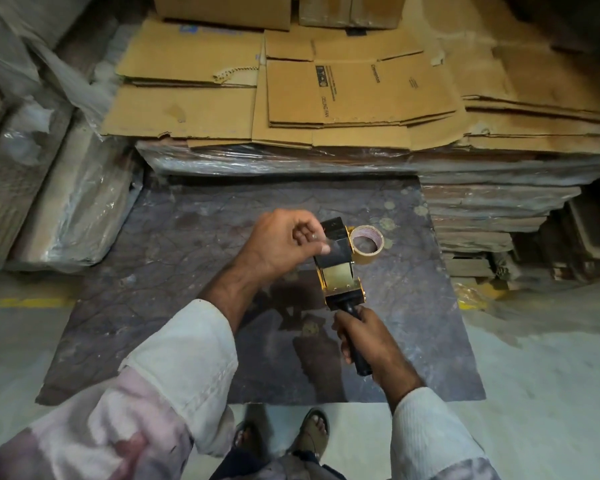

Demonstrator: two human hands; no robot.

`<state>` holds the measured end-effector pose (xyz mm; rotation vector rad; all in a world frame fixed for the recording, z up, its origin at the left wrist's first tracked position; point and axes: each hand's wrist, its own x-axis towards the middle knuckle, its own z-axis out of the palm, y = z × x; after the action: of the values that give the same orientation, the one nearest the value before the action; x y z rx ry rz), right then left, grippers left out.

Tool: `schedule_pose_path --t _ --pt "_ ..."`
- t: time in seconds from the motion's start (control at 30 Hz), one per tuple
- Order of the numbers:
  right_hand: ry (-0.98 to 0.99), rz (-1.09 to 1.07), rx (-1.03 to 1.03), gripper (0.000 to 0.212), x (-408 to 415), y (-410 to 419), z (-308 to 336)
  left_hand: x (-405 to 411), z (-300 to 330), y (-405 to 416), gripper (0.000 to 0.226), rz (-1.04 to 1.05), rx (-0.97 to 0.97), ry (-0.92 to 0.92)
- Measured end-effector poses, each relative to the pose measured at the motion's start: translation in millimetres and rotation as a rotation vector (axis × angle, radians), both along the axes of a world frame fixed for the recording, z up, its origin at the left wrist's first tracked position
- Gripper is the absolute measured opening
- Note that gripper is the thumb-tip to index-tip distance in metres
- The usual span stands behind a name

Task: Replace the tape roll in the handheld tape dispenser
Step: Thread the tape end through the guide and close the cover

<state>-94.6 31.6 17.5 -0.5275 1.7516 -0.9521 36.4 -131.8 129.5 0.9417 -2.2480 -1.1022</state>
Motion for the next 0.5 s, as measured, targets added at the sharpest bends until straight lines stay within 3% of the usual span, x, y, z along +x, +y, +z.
schedule_pose_path --t 0.1,0.23,0.5 --pt "0.04 -0.085 0.039 0.019 -4.3 -8.8 2.2 -5.7 7.1 15.9 0.012 -0.183 -0.187 -0.087" --pt "0.112 -0.11 0.05 0.021 -12.0 -12.5 1.7 -5.7 5.9 20.4 0.01 -0.196 -0.172 -0.079" --pt "0.062 -0.153 0.067 0.015 -14.9 -7.9 -2.6 -4.3 14.2 21.1 0.009 -0.239 -0.177 -0.021"
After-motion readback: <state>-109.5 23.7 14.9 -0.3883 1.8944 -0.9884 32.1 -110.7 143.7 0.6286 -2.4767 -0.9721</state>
